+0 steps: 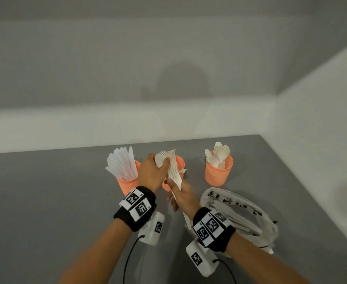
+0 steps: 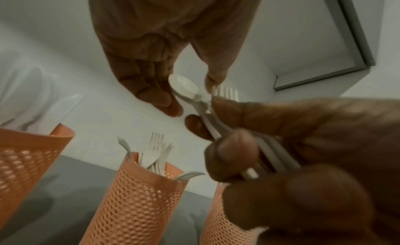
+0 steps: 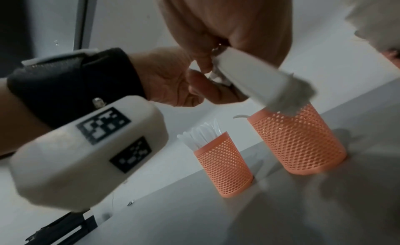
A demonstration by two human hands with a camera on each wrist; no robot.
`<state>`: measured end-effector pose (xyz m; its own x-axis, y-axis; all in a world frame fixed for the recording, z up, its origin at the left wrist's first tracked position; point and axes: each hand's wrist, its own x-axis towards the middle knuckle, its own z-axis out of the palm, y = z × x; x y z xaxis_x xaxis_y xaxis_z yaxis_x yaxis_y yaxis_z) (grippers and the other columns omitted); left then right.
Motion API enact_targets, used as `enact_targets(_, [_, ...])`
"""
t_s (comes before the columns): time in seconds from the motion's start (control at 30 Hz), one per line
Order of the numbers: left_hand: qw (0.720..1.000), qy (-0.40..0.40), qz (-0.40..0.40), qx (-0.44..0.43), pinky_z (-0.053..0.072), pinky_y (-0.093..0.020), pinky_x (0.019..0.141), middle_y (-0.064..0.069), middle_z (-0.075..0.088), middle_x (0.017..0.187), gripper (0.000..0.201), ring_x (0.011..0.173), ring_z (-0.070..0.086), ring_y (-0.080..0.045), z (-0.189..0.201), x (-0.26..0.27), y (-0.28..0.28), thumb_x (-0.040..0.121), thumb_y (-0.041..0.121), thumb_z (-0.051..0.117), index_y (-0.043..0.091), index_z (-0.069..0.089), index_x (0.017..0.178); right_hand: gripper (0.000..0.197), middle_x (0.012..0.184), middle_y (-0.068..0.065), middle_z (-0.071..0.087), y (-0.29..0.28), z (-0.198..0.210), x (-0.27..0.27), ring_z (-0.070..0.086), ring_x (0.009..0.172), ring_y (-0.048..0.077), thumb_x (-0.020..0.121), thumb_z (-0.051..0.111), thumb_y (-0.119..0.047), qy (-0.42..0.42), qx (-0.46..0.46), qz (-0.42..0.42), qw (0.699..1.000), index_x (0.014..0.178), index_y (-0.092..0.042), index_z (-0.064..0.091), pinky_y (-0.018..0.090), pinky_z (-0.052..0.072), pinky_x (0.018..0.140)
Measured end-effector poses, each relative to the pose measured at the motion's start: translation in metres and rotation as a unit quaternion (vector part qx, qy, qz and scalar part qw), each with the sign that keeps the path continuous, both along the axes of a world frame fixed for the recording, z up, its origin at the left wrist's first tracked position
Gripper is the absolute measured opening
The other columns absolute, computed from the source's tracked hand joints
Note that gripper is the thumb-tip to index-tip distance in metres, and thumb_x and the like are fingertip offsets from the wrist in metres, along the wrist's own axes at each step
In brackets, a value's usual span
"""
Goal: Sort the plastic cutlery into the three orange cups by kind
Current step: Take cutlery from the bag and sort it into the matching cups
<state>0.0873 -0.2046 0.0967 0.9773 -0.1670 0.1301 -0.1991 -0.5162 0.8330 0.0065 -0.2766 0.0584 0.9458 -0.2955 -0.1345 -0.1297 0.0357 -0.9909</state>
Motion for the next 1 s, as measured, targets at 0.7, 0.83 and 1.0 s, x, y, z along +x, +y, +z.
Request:
enact_targets(0.7, [0.982, 0.085, -0.163, -0.052, 0.045, -0.023, 0.068, -0.009, 0.063, 0.088, 0.022, 0.078, 0.058, -0.019, -0.011, -0.013, 0.003, 0.091, 0.018, 0.056, -0.003, 0.062, 0.098, 0.034, 0.055, 0.003, 0.052, -0.014, 0.004, -0.025, 0.034, 0.031, 0.004, 0.099, 0.036, -0.040, 0.024, 0.018, 0.017, 0.999, 0.091, -0.013, 0.054, 0.016, 0.026, 0.032])
enact_targets(0.83, [0.945, 0.215, -0.166, -0.184, 0.048, -0.023, 0.061, -0.007, 0.065, 0.072, 0.022, 0.066, 0.060, -0.018, 0.001, -0.010, 0.006, 0.095, 0.016, 0.049, 0.004, 0.063, 0.083, 0.028, 0.057, 0.002, 0.047, -0.016, 0.006, -0.031, 0.034, 0.034, 0.004, 0.098, 0.040, -0.038, 0.030, 0.020, 0.045, 0.998, 0.088, -0.014, 0.051, 0.015, 0.028, 0.035])
enact_targets(1.0, [0.906, 0.245, -0.085, -0.336, 0.050, -0.022, 0.059, -0.008, 0.064, 0.084, 0.032, 0.072, 0.059, -0.016, 0.027, -0.001, 0.011, 0.100, 0.024, 0.035, 0.003, 0.058, 0.093, 0.030, 0.057, -0.001, 0.037, -0.022, 0.008, -0.035, 0.031, 0.036, 0.003, 0.099, 0.036, -0.036, 0.027, 0.022, 0.050, 0.998, 0.085, -0.021, 0.058, 0.015, 0.027, 0.036])
